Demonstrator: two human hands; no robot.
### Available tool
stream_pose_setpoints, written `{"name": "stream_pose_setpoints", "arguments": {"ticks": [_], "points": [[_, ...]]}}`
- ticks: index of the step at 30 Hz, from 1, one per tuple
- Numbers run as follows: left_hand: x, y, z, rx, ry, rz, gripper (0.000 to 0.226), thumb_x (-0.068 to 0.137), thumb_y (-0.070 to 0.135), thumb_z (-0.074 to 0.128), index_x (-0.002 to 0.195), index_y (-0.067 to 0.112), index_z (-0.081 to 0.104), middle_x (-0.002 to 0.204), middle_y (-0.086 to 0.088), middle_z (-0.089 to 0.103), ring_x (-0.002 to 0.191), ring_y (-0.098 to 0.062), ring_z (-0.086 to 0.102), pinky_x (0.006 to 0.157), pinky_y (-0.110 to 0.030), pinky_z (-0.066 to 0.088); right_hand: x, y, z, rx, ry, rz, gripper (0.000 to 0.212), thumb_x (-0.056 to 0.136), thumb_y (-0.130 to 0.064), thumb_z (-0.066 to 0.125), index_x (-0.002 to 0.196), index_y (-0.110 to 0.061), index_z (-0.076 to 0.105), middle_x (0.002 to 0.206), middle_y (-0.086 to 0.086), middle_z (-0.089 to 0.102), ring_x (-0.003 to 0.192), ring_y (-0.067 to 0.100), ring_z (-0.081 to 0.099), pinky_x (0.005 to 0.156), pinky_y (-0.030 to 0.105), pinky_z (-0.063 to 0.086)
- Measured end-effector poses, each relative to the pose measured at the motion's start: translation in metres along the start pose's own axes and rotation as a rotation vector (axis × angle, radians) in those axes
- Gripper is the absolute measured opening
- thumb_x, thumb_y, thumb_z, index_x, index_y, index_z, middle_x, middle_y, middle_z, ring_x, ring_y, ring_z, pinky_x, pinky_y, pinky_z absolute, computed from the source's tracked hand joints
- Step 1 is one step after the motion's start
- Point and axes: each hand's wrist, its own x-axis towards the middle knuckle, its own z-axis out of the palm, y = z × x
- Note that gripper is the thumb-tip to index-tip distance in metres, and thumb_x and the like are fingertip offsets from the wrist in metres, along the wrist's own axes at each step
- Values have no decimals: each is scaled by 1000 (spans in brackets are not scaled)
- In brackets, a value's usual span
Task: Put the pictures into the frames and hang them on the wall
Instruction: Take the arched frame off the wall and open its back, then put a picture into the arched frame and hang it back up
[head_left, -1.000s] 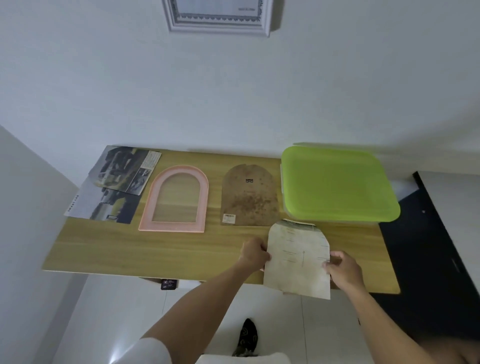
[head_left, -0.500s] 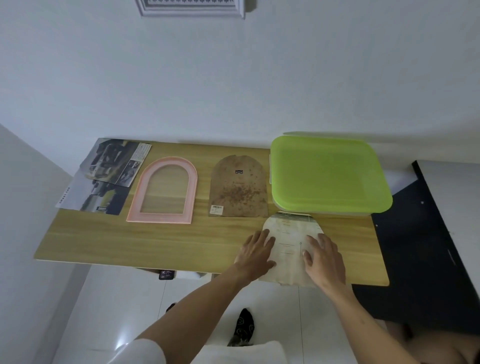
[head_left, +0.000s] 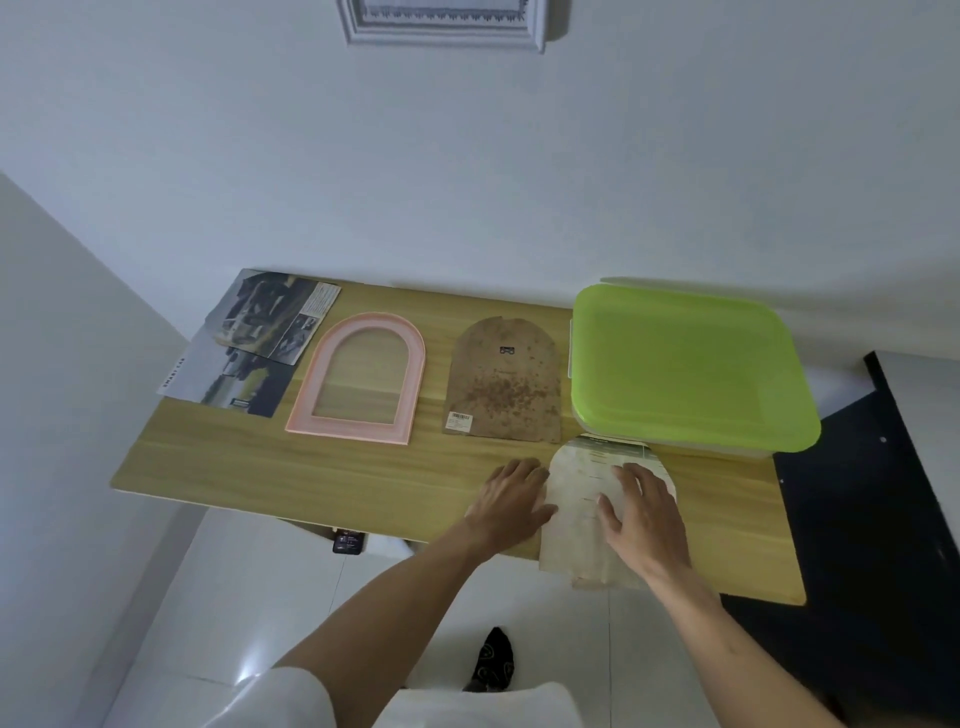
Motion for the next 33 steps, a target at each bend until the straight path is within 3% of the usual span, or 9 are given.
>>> {"name": "stream_pose_setpoints", "arguments": {"ticks": [5, 9, 14, 18, 24, 33], "points": [[-8, -42, -44, -2, 86, -125, 52, 93, 43, 56, 135, 11, 48, 141, -5, 47, 127, -26, 46, 102, -41, 43, 35, -54, 0, 85, -8, -152, 46, 89, -35, 67, 123, -4, 59, 122, 13, 60, 113, 33, 58, 90, 45, 54], [-18, -88, -83, 12, 165, -199, 53, 93, 42, 58, 134, 10, 50, 138, -6, 51, 127, -27, 47, 101, -40, 42, 67, -109, -3, 105, -31, -205, 59, 91, -51, 47, 123, -3, 58, 119, 15, 60, 109, 34, 59, 87, 45, 55], [-33, -147, -122, 25, 205, -290, 51, 94, 42, 56, 132, 8, 52, 135, -8, 52, 124, -27, 48, 100, -40, 43, 106, -175, -2, 105, -36, -253, 50, 93, -46, 59, 125, -7, 58, 122, 14, 60, 112, 33, 58, 92, 47, 52], [-46, -207, -152, 48, 204, -336, 53, 96, 43, 53, 137, 10, 49, 140, -6, 49, 129, -24, 45, 104, -38, 39, 135, -236, 8, 34, -86, -285, 59, 93, -58, 45, 124, -10, 58, 118, 9, 62, 96, 25, 62, 79, 39, 55], [-50, -297, -192, 70, 191, -386, 49, 94, 43, 55, 132, 11, 51, 136, -6, 50, 126, -26, 47, 99, -39, 43, 179, -323, 30, 76, -167, -356, 56, 96, -46, 54, 136, -8, 48, 138, 10, 49, 124, 26, 52, 100, 37, 48], [-52, -420, -234, 43, 140, -409, 46, 90, 36, 58, 129, 13, 51, 135, -6, 49, 124, -27, 48, 97, -37, 42, 231, -445, 75, 24, -260, -346, 54, 95, -44, 57, 139, -13, 48, 145, 7, 46, 129, 25, 49, 107, 38, 44]]}}
